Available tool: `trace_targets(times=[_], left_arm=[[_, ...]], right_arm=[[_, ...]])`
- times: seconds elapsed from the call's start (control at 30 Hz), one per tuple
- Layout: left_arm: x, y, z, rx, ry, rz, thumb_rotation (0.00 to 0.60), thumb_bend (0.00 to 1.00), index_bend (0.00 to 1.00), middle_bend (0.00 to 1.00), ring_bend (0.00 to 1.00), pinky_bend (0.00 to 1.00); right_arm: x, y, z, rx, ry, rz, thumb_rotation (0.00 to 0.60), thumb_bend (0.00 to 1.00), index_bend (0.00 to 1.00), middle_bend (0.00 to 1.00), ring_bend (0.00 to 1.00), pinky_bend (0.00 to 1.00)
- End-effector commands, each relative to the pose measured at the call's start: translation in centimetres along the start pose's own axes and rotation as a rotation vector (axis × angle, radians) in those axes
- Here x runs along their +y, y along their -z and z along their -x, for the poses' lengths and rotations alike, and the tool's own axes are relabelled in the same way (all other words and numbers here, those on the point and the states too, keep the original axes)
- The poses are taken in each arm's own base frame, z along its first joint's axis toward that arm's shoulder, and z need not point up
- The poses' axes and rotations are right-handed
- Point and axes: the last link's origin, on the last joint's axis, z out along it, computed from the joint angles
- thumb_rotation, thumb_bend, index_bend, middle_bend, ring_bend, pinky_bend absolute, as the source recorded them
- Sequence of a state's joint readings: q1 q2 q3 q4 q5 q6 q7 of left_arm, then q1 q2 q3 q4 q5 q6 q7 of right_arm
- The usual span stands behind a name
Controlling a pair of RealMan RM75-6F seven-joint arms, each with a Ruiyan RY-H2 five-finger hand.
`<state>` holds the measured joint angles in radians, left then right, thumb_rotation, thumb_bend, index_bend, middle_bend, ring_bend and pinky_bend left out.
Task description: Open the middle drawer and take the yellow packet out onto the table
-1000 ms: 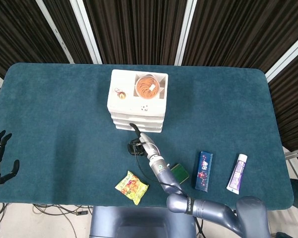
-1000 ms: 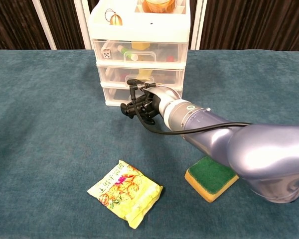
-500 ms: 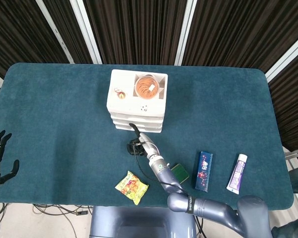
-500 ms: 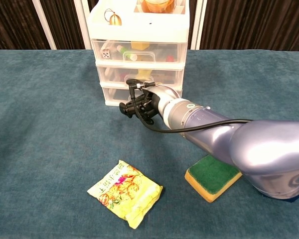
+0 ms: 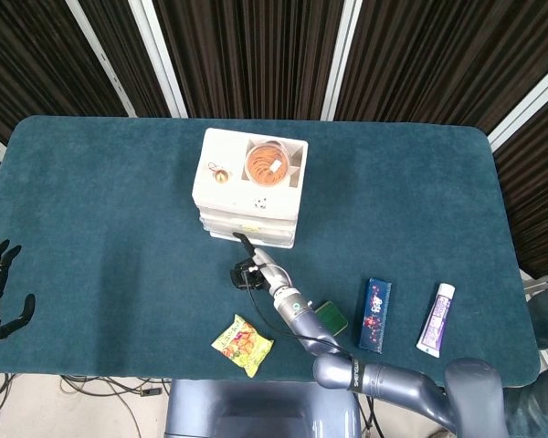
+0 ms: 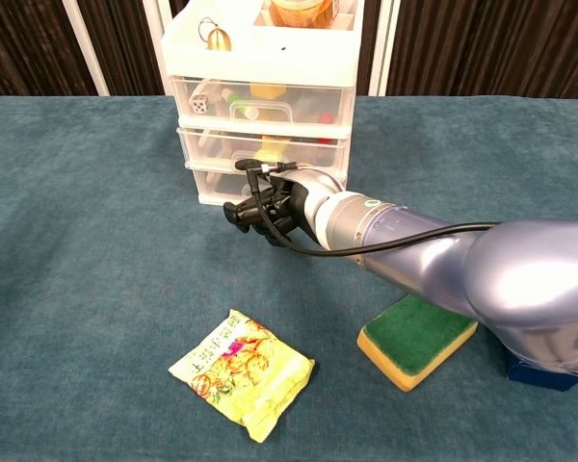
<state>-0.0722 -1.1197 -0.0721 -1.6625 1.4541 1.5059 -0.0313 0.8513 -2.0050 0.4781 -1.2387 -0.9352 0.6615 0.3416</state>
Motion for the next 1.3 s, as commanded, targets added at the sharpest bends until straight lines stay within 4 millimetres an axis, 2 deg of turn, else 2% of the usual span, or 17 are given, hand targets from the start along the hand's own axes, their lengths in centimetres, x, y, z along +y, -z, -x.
trace_targets(times=[0.03, 0.87, 1.1, 1.3], left_arm=[[0.0, 0.0, 0.0, 0.0, 0.0, 0.0, 0.6, 0.44, 0.06, 0.0, 0.0, 0.0], [0.0, 0.0, 0.1, -0.005, -0.007, 0.0, 0.6, 0.44, 0.06, 0.01, 0.0, 0.0], [0.1, 0.0, 0.1, -0.006, -0.008, 0.002, 0.6, 0.44, 0.06, 0.01, 0.0, 0.0], [0.2, 0.0, 0.2, -0.009, -0.01, 0.006, 0.6, 0.44, 0.06, 0.01, 0.0, 0.0]], right_arm=[[0.0, 0.1, 0.0, -0.006, -0.002, -0.004, 0.6, 0.59, 0.02, 0.77, 0.9, 0.92], [0.2, 2.3, 0.3, -0.04, 0.016, -0.03, 0.6, 0.59, 0.02, 0.77, 0.9, 0.92], [-0.2, 4.4, -0.4, -0.035, 0.076, -0.06, 0.6, 0.59, 0.02, 0.77, 0.9, 0.92], [-1.8, 6.3, -1.0, -0.037, 0.118, -0.1, 0.6, 0.59, 0.02, 0.77, 0.9, 0.92]])
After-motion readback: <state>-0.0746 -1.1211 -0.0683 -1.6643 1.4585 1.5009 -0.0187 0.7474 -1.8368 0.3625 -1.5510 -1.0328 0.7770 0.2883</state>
